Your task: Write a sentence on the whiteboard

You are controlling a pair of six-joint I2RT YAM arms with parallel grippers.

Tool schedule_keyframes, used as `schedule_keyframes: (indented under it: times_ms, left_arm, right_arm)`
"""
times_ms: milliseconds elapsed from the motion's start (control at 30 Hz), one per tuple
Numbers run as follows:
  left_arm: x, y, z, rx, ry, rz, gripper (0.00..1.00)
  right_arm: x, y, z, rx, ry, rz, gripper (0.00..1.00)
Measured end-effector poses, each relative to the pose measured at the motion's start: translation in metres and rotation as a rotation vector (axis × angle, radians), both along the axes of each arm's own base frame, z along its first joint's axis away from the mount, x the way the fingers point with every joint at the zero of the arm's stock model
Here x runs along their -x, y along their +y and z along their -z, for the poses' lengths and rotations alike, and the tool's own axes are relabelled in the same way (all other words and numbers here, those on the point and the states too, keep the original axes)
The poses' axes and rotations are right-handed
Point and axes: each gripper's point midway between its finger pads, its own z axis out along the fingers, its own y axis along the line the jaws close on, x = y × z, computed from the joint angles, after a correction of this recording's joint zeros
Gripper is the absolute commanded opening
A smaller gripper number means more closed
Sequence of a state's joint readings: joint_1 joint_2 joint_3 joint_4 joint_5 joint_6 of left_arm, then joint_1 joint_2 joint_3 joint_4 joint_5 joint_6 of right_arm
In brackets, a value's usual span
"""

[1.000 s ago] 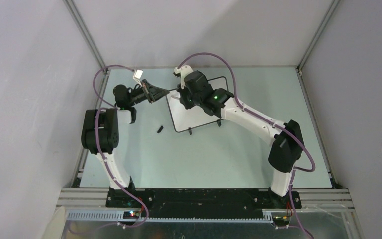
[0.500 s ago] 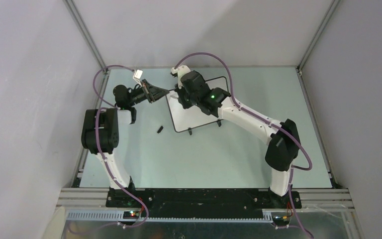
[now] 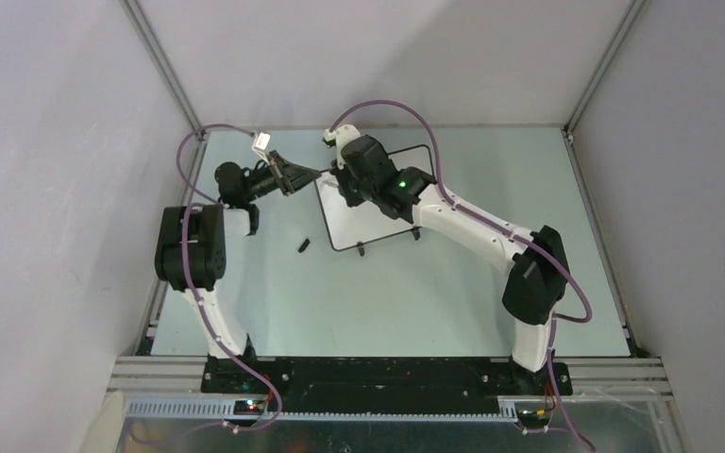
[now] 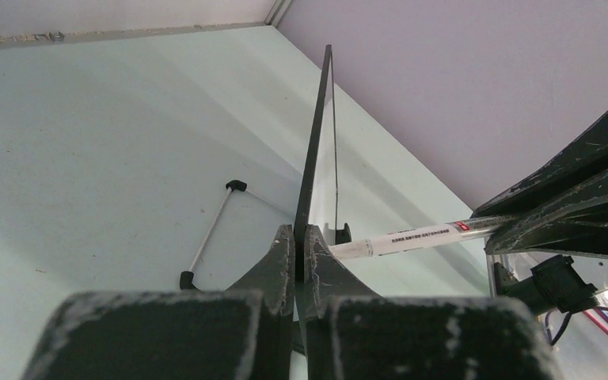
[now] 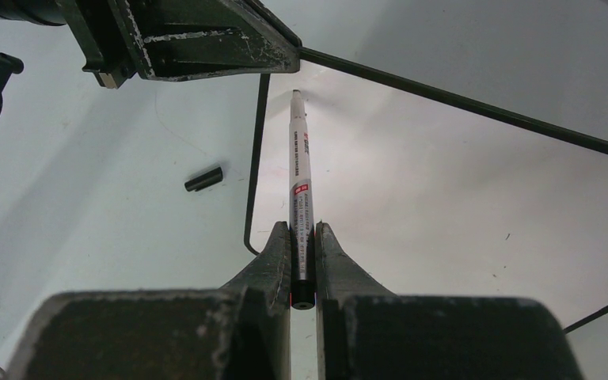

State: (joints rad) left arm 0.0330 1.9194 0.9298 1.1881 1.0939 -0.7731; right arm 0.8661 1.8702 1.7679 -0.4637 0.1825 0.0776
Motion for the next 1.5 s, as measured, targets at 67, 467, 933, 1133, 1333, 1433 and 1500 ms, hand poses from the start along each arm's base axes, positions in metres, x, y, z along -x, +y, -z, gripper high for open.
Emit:
schedule_keyframes:
  times_ms: [67,467,933,1133,1333,1433,1500]
  left_arm:
    - [0.000,0.000,0.000,0.003,0.004,0.000,0.00]
    - [0.000,0.000,0.000,0.015,0.006,0.001,0.00]
    - [0.004,-0.002,-0.004,0.024,0.000,0.022,0.00]
    - [0.004,-0.002,-0.004,0.028,-0.002,0.024,0.00]
    - [0.004,-0.002,-0.004,0.033,-0.001,0.026,0.00]
    - [0.004,-0.002,-0.005,0.035,-0.003,0.028,0.00]
    - [0.005,-0.002,-0.006,0.035,-0.005,0.029,0.00]
  right_arm:
    - [0.000,0.000,0.000,0.001,-0.001,0.003,0.00]
    - [-0.005,-0.011,-0.003,0.009,-0.011,0.035,0.00]
    - [0.005,-0.019,-0.008,-0.021,-0.026,0.023,0.00]
    - [0.005,-0.017,-0.009,-0.027,-0.028,0.013,0.00]
    - [0.006,-0.015,-0.012,-0.031,-0.028,0.004,0.00]
    - [0.005,-0.013,-0.013,-0.033,-0.029,0.002,0.00]
    - [0.004,-0.012,-0.012,-0.030,-0.026,0.003,0.00]
